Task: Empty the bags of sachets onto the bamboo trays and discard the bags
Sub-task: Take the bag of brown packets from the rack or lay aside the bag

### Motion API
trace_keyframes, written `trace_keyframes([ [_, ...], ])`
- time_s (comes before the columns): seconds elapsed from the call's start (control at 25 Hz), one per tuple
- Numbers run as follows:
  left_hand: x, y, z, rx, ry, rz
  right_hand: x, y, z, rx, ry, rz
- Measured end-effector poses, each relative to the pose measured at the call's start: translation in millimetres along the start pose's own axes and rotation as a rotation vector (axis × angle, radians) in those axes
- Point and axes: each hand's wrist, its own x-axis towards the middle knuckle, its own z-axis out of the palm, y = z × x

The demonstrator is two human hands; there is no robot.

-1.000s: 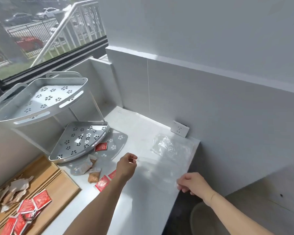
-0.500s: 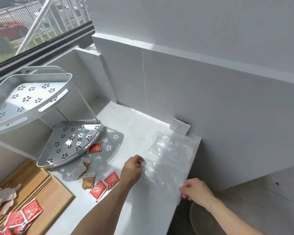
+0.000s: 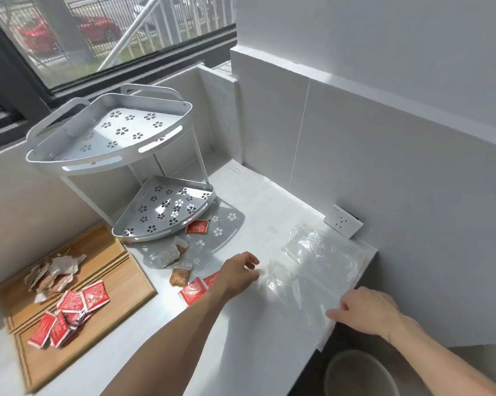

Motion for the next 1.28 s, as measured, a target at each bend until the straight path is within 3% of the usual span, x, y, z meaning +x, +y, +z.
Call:
trace_keyframes([
  [0.24, -28.0, -22.6, -36.8, 0.033, 0.021, -0.079, 24.2, -42.6, -37.8, -0.040, 0.162, -0.196],
  [0.68, -85.6, -80.6, -98.2, 0.084, 0.210, -0.327, 89.0, -168.3, -47.7, -0.184, 0.213, -0.559],
  [0.92, -90.2, -95.8, -95.0, 0.108, 0.237, -0.385, 109.6, -218.3, -31.6, -0.241, 0.158, -0.651],
  [1.28, -71.3, -96.0, -57.6, 0.431, 0.336, -0.371, 119.3, -233.0, 1.7, -0.297, 0.173, -0.681],
])
